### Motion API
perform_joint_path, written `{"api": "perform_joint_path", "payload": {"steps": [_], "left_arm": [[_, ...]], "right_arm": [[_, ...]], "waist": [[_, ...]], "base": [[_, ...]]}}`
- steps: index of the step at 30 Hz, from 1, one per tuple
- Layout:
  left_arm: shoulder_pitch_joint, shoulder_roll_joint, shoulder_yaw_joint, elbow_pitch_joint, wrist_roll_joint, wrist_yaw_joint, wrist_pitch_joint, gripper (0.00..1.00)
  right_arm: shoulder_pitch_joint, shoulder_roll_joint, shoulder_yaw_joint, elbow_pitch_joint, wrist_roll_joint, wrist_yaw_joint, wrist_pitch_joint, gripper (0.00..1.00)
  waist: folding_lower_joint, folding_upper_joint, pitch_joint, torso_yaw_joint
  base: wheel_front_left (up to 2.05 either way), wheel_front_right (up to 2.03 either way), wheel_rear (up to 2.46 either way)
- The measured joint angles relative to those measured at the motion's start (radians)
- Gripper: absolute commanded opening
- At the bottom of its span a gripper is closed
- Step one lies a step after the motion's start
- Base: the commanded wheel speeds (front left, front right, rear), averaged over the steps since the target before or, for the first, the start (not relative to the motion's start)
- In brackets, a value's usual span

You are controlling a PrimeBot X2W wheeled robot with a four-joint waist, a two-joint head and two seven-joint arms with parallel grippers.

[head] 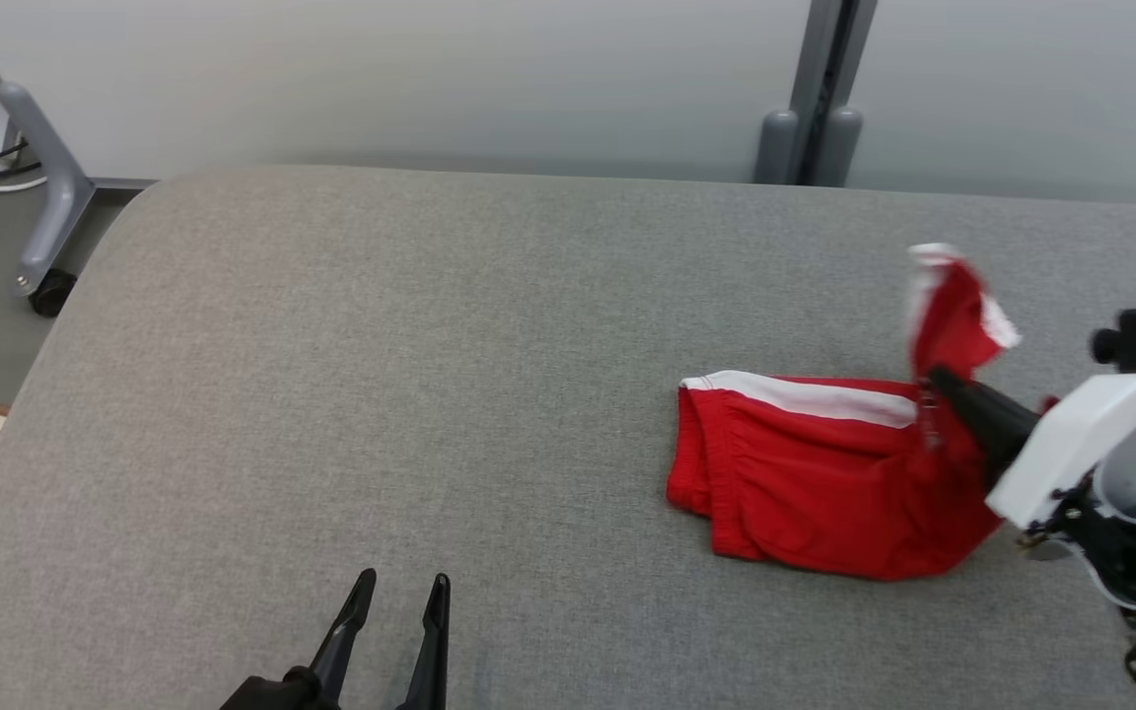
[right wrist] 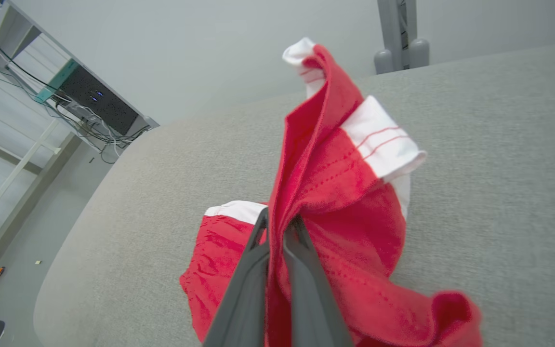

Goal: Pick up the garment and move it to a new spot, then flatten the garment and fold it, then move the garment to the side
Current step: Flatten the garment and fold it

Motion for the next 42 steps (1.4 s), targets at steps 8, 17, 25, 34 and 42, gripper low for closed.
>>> {"api": "perform_joint_path", "payload": {"steps": [8,17,25,34,42], "left_arm": [[-0.053,0.0,-0.038,0.027,0.001,-0.002,0.0,1.0],[-0.081,0.0,-0.051,0.067,-0.002,0.0,0.0,1.0],[-0.05,0.001,-0.025,0.088,-0.001,0.001,0.0,1.0],[-0.071,0.0,-0.022,0.077,0.01,-0.011,0.0,1.0],[-0.142,-0.001,-0.075,0.079,-0.017,-0.016,0.0,1.0]], "right_arm": [[0.012,0.131,0.046,-0.115,-0.099,0.0,0.057,0.0],[-0.004,0.235,0.088,0.008,-0.241,0.0,0.055,0.22],[0.015,0.245,0.113,-0.093,-0.241,0.0,-0.011,1.0],[0.059,0.097,-0.111,-0.313,-0.249,0.0,-0.025,0.32],[0.023,0.049,-0.13,-0.149,-0.345,0.0,-0.012,0.0]], "waist": [[0.0,0.0,0.033,0.048],[0.0001,0.0,0.061,0.111],[0.0,0.0,0.037,0.074],[0.0,0.0,0.029,0.009],[0.0001,0.0,0.122,0.023]], "base": [[0.0,0.0,0.0],[0.0,0.0,0.0],[0.0,0.0,0.0],[0.0,0.0,0.0],[0.0,0.0,0.0]]}}
